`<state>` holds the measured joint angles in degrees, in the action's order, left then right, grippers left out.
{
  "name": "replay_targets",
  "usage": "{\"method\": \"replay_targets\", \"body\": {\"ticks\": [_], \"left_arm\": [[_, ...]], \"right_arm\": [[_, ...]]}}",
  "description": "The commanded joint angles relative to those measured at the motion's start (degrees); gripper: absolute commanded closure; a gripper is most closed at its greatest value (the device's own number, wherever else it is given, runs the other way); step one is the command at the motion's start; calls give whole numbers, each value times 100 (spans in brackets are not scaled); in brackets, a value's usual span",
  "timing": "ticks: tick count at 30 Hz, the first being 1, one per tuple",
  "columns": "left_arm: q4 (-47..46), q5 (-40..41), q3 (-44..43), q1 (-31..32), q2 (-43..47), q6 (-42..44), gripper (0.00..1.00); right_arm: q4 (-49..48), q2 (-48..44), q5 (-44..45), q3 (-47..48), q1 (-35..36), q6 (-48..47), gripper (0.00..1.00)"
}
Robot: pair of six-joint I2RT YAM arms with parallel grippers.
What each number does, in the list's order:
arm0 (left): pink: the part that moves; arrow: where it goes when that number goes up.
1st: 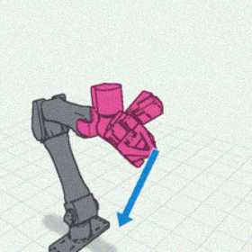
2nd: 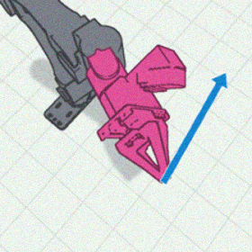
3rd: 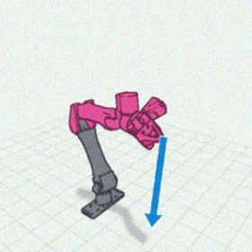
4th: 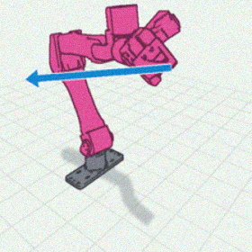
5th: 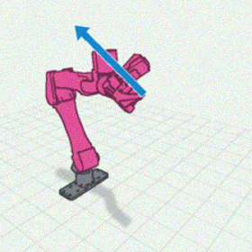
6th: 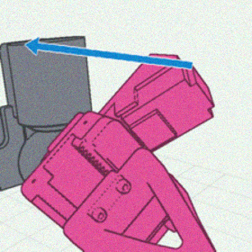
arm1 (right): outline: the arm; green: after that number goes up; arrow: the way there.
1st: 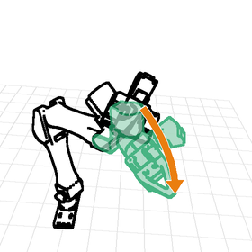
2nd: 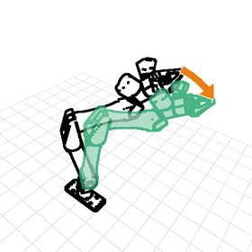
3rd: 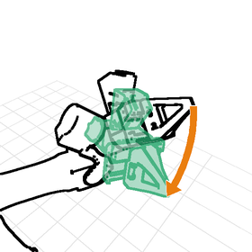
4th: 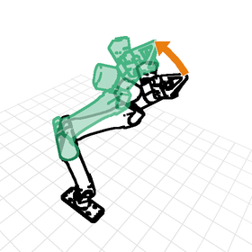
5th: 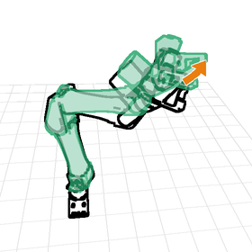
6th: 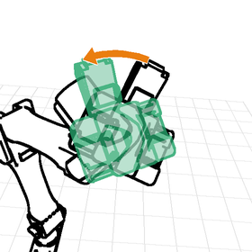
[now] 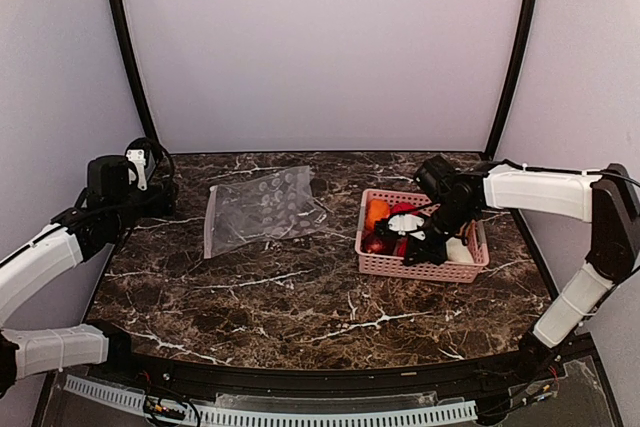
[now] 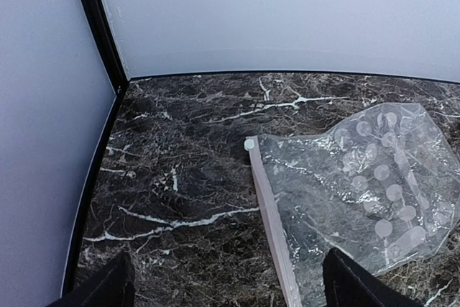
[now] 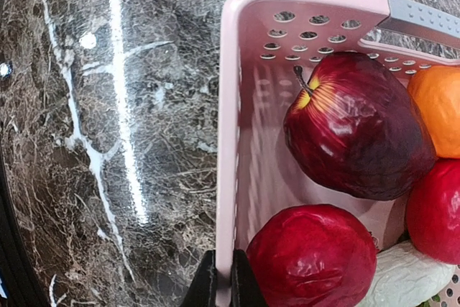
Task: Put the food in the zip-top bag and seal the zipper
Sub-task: Move the bin to the center of the board.
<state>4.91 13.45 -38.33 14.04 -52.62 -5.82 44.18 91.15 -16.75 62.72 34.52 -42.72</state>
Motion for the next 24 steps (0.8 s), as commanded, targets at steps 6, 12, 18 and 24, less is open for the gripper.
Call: {"method": "replay_targets", "body": {"ticks": [6, 12, 18, 24], "left_arm": [[796, -355, -563, -65, -1019, -1212, 8], [1015, -2635, -991, -636, -2314, -1859, 16], [70, -3410, -837, -841, -3081, -2446, 25], [-222, -3812, -1079, -876, -3879, -2547, 44]], "right_arm": [[603, -593, -256, 377, 142, -32, 66], [573, -1141, -1027, 776, 86, 556, 56], [381, -1079, -1106, 943, 4, 796, 56], [393, -1080, -1057, 1116, -123, 804, 56]]}}
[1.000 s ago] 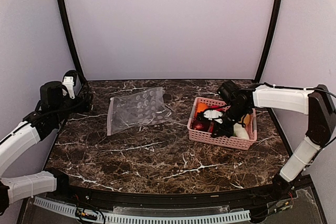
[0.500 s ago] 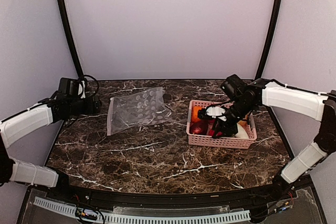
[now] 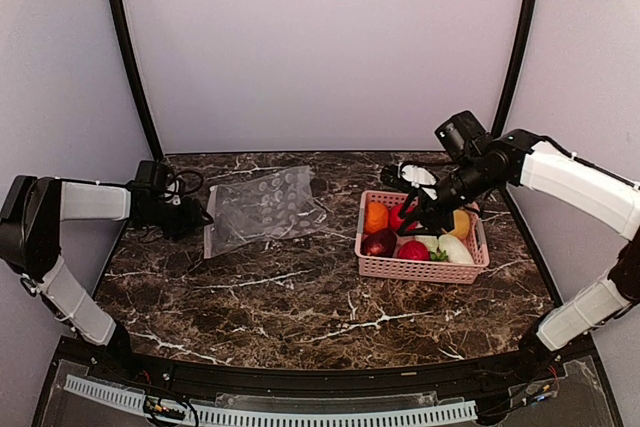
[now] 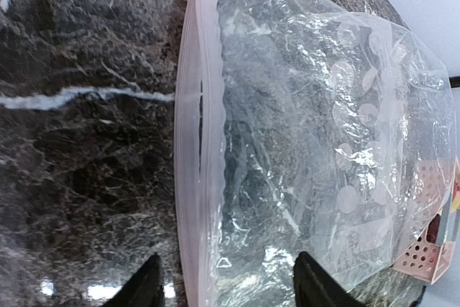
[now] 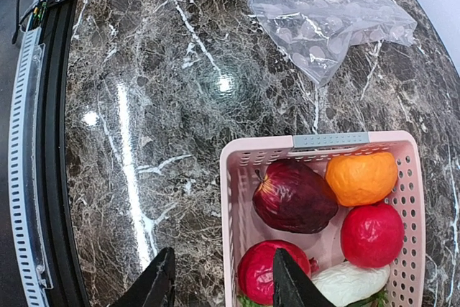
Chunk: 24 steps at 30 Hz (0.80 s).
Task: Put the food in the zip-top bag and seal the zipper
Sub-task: Move the bin to the center of the board, then pick up the zipper food storage bag at the center of the board.
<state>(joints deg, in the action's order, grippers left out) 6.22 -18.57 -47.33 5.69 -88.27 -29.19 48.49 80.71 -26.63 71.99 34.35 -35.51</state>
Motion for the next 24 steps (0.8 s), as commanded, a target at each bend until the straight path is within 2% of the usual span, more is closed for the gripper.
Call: {"method": "replay_targets", "body": {"ticks": [1, 6, 11, 18, 21, 24], "left_arm": [[-350, -620, -228, -37, -384, -212, 45], [-328, -515, -312, -36, -663, -148, 45], [-453, -589, -305, -41, -632, -163, 50], [-1185, -1306, -260, -38, -990, -571, 56], [-1399, -1475, -283, -41, -1170, -738, 68], [-1506, -1462, -310, -42, -1144, -768, 72]], "right_arm": [[-55, -51, -62, 164, -130, 79, 56], [-68, -105, -67, 108, -269, 159, 56], [-153, -221, -158, -16, -420, 173, 56], [-418, -247, 4, -302, -703, 103, 56], [-584, -323, -120, -433, -878, 146, 56], [-583, -358, -13, -468, -1015, 128, 56]]}}
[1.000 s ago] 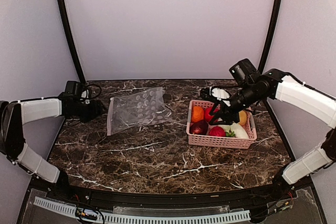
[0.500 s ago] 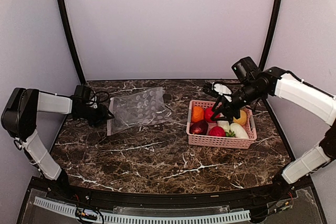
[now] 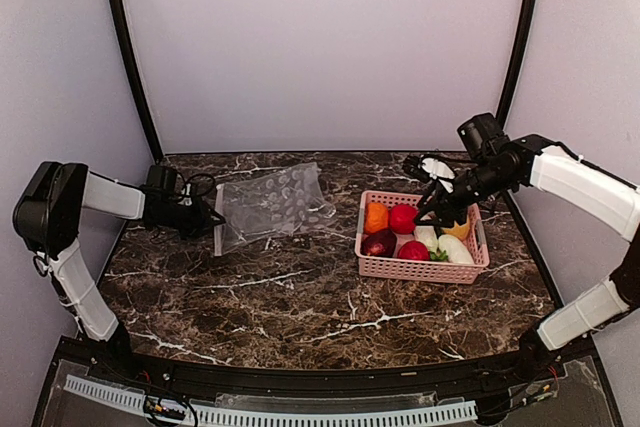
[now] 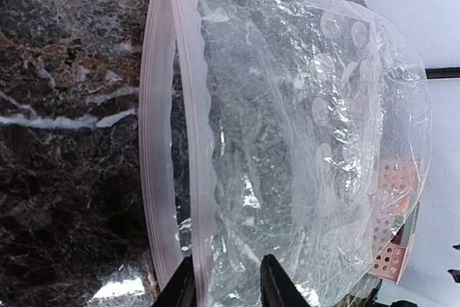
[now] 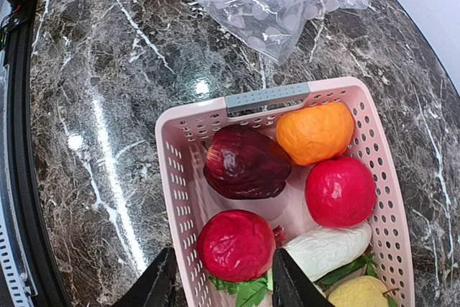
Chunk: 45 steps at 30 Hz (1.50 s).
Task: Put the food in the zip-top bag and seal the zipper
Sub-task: Pick up the zipper food storage bag at the center of the board, then place the zipper food storage bag at the center of the board.
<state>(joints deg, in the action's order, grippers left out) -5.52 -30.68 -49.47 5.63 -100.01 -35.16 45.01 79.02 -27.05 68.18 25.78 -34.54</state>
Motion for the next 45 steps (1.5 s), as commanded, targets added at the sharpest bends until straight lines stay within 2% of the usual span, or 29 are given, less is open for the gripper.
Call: {"method": "replay_targets", "body": {"ticks": [1, 7, 10, 12, 14, 17, 19, 21, 24, 26, 29, 32, 35, 37, 40, 43, 45], "left_arm": [[-356, -230, -86, -35, 81, -150, 74], [-492, -266, -89, -35, 248, -216, 89], [-271, -154, -209, -35, 694, -11, 99], [286, 15, -511, -35, 1013, 406, 99], [1227, 311, -1019, -32, 1298, 931, 99], [3206, 1438, -2260, -30, 1518, 1678, 99], [4040, 1989, -2948, -15, 1682, 2292, 99], [4709, 2440, -3552, 7, 1866, 2954, 99], [5263, 2977, -4184, 122, 2067, 3219, 99], [5721, 3549, -4600, 480, 2038, 3650, 99], [6421, 4337, -5054, 1398, 1590, 4333, 99], [6791, 4929, -4915, 2363, 1273, 4622, 99], [7073, 5304, -4739, 2985, 795, 4488, 99], [7163, 5143, -4583, 3412, 549, 4393, 99], [6812, 4773, -4263, 4025, 249, 4371, 99], [6654, 4624, -4166, 4317, -83, 4257, 99], [6577, 4878, -4226, 4510, -302, 4149, 93]], "right_arm": [[-243, -217, 52, -105, -207, -8, 56], [-295, -293, -41, -139, -437, 12, 56], [-362, -300, -64, -117, -442, 46, 56], [-393, -288, -68, -92, -442, 76, 57], [-405, -254, -93, -58, -447, 100, 57], [-417, -230, -169, -33, -447, 106, 57], [-487, -230, -194, -51, -451, 128, 57], [-531, -195, -221, -46, -455, 161, 57], [-623, -104, -240, -33, -478, 214, 57], [-850, -25, -306, -66, -601, 365, 57], [-1244, 45, -642, -190, -939, 657, 57], [-1573, 82, -902, -380, -1239, 886, 57], [-1764, 109, -1059, -495, -1397, 1052, 57], [-1841, 107, -1118, -554, -1449, 1178, 57], [-1882, 101, -1246, -607, -1462, 1308, 57], [-2020, 86, -1252, -729, -1450, 1392, 57], [-2116, 70, -1173, -817, -1465, 1422, 57]]}}
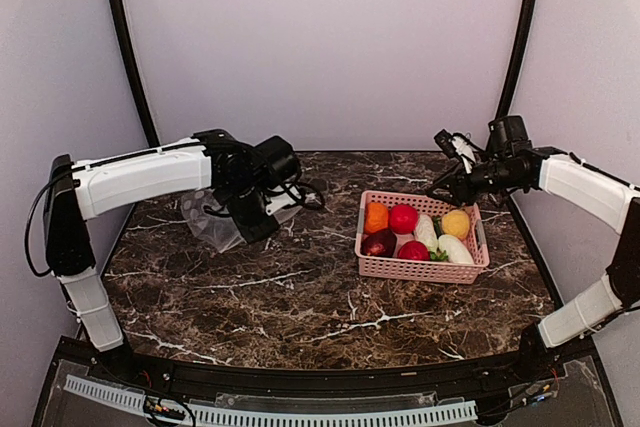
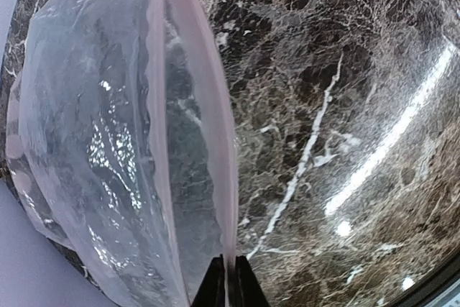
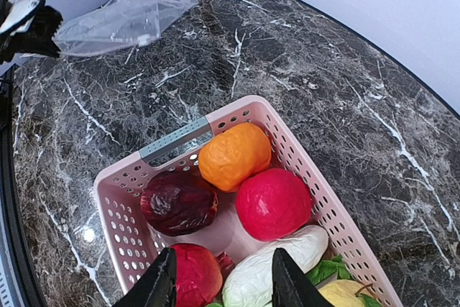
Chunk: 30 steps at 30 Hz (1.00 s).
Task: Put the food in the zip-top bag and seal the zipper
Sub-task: Place the zipper food storage bag at the center of the board, then pick up the zipper food storage bag at the center of the board.
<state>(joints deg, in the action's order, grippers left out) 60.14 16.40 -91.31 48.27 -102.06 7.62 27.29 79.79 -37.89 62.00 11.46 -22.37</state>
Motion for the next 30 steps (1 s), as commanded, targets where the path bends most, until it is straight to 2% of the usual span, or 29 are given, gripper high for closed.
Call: {"method": "replay_targets", "body": {"ticks": [1, 2, 4, 8, 12, 19, 20, 23, 25, 30], "left_arm": [[18, 302, -114, 365, -211, -254, 83], [9, 443, -275, 423, -241, -315, 73], [-249, 479, -412, 637, -164, -386, 63], [-1282, 540, -130, 1220, 395, -231, 50], [-2321, 1559, 826, 1397, 817, -26, 49], [-2931, 2973, 2090, 1415, 746, -122, 51], [-3000, 2991, 2174, 1416, 744, -147, 51], [-3260, 2866, 2522, 1414, 709, -250, 41], [-3398, 2872, 2679, 1414, 619, -300, 38], [-3384, 2902, 2724, 1418, 147, -350, 39]], "right_arm": [[-364, -14, -70, -228, -32, 232, 57], [-371, -29, -99, -258, -35, 253, 57], [-405, -82, -206, -349, -29, 251, 57], [-568, -152, -214, -539, -30, 257, 57], [-584, -164, -250, -567, -27, 224, 57], [-673, -394, -49, -705, -28, 105, 57], [-668, -423, -51, -691, -32, 135, 57], [-664, -536, -112, -693, -30, 167, 57], [-663, -578, -101, -705, -35, 155, 57], [-669, -541, -69, -707, -48, 129, 56]]}}
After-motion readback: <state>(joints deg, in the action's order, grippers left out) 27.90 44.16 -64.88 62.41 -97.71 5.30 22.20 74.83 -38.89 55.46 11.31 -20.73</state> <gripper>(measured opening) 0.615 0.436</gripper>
